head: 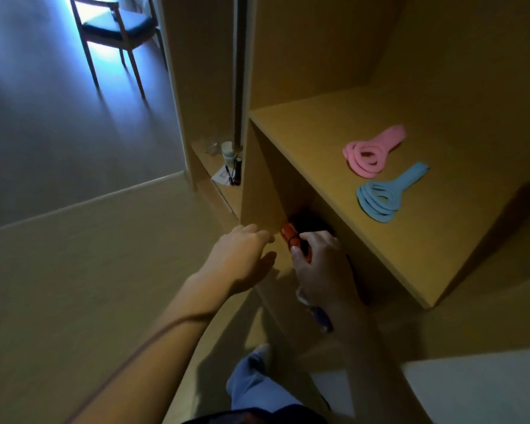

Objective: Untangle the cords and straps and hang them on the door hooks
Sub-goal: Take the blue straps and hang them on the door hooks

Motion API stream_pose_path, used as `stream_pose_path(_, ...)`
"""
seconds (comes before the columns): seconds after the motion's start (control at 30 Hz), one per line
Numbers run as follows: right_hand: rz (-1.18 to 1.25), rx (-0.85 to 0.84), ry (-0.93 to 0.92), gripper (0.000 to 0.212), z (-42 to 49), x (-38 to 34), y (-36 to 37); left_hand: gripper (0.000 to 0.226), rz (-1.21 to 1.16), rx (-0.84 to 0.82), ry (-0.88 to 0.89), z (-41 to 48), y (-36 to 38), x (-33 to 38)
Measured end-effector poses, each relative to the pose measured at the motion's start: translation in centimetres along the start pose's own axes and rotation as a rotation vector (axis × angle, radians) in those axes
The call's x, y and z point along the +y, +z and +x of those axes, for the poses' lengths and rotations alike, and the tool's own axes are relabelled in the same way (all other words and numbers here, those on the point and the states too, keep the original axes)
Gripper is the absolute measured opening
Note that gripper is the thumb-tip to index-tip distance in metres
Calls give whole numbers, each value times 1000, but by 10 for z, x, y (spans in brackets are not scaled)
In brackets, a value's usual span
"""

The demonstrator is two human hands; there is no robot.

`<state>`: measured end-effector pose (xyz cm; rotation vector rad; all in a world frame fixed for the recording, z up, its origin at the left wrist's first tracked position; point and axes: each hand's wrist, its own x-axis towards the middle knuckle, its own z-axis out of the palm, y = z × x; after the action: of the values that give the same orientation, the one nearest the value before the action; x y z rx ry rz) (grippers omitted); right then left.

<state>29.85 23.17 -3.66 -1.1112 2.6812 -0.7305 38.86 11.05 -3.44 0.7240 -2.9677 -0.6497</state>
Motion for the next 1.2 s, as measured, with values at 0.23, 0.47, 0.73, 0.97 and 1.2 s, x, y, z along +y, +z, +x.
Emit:
stream_pose_path(0.23,20,70,37,33,95,24,-22,31,-16,-73,147,104,-26,20)
stream_pose_path(0.47,41,163,126,34,148,58,-37,39,-143,2,189,183,-21,43)
stream_pose_path(0.73,252,313,226,34,173,69,-41,36,-93,-88,248,255,-18,62)
stream_pose_path(0.97,269,536,376,28,196,66,-49,47,-20,-165,350,314,-18,70)
stream_pose_path(1.2,245,671,485,11,207,64,-47,70,-63,-218,373,347,-4,86)
